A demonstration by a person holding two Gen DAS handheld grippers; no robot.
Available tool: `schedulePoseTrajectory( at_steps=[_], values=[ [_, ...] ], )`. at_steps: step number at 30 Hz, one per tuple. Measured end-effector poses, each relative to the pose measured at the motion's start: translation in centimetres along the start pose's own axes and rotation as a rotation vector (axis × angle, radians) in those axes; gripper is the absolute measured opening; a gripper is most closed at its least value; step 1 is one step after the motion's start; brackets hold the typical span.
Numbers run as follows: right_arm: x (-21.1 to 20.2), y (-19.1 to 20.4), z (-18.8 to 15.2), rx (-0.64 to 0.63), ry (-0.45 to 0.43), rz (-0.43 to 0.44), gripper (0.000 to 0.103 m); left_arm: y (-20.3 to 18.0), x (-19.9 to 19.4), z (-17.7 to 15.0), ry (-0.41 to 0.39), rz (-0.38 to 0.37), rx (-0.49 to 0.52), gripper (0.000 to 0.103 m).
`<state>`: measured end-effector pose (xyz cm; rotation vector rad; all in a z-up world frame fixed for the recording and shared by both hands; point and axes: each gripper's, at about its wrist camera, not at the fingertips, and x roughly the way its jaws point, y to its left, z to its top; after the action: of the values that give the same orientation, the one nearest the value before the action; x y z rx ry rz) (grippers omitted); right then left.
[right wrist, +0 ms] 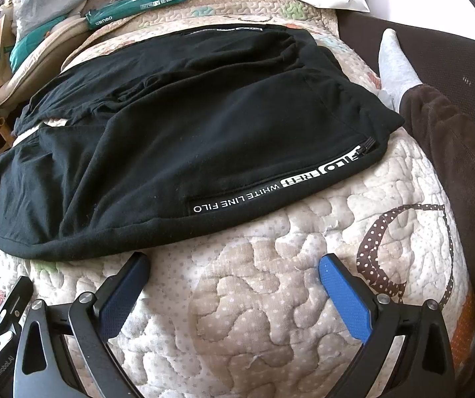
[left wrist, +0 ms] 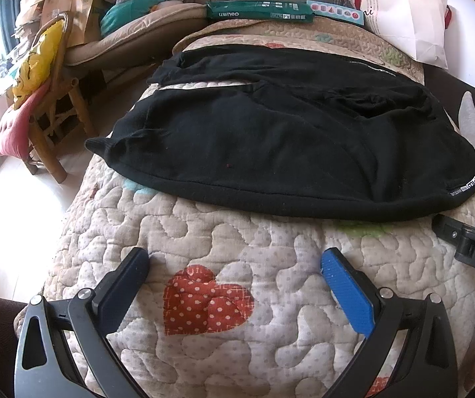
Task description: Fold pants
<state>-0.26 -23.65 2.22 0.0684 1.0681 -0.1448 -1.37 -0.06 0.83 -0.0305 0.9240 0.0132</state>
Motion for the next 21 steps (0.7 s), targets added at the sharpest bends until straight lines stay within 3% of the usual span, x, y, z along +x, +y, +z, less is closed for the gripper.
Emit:
schedulePoseTrajectory(
  at_steps=[21],
  values=[
    [-0.13,0.39,-0.12,-0.005,-0.025,-0.012,0.103,-0.22,0.28,0.11,0.004,-0.004,0.012,0.103]
  ],
)
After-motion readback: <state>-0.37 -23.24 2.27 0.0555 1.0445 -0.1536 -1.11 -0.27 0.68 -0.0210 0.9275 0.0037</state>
